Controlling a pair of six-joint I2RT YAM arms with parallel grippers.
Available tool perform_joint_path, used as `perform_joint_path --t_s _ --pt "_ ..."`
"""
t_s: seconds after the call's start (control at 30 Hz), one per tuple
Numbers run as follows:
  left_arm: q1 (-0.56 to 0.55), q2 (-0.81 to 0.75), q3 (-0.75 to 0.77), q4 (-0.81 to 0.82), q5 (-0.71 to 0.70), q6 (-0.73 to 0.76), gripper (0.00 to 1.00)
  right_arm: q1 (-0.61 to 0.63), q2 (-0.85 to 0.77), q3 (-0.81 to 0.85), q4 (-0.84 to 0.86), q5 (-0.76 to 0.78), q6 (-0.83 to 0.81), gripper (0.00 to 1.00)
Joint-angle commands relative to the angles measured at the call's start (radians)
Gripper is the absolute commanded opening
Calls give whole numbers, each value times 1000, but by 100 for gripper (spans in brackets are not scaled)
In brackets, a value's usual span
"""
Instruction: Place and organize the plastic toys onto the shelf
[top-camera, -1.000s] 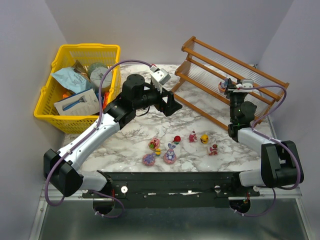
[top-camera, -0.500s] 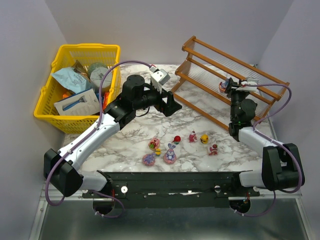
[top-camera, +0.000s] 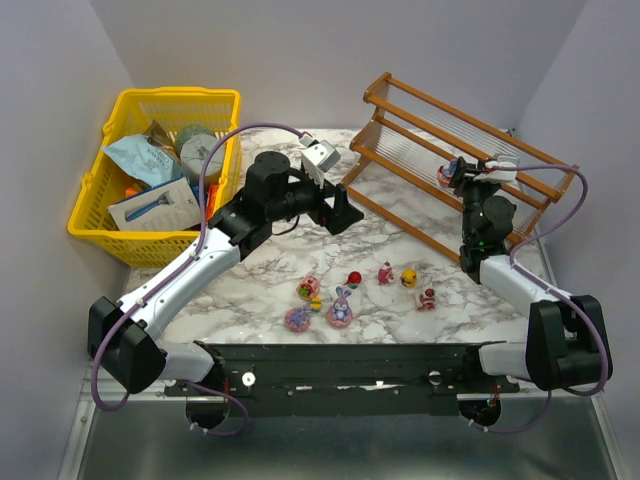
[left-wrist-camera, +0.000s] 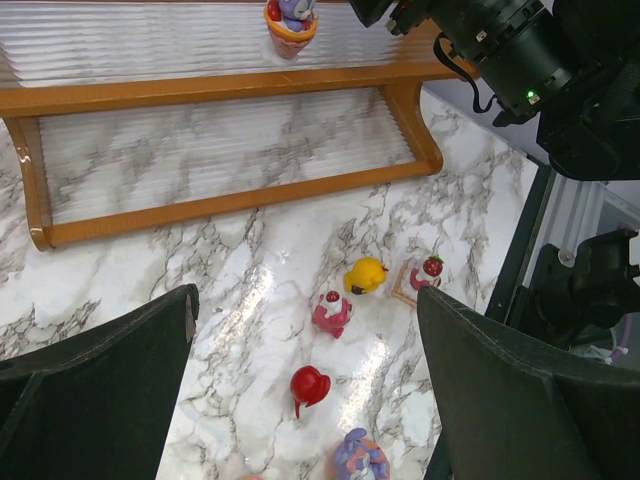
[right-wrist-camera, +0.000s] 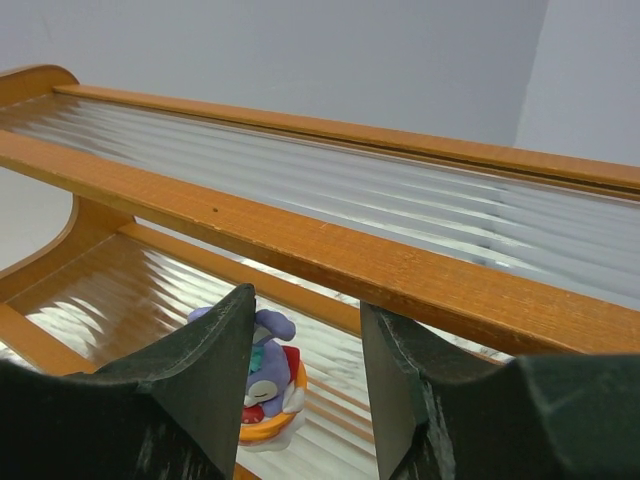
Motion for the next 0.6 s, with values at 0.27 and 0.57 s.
perform_joint_path --t_s 0.27,0.57 --pt "5 -15 -14 21 18 -5 99 -4 -80 88 -145 28 103 55" --pt "7 -18 -25 31 20 -8 99 -6 -107 143 -313 46 179 56"
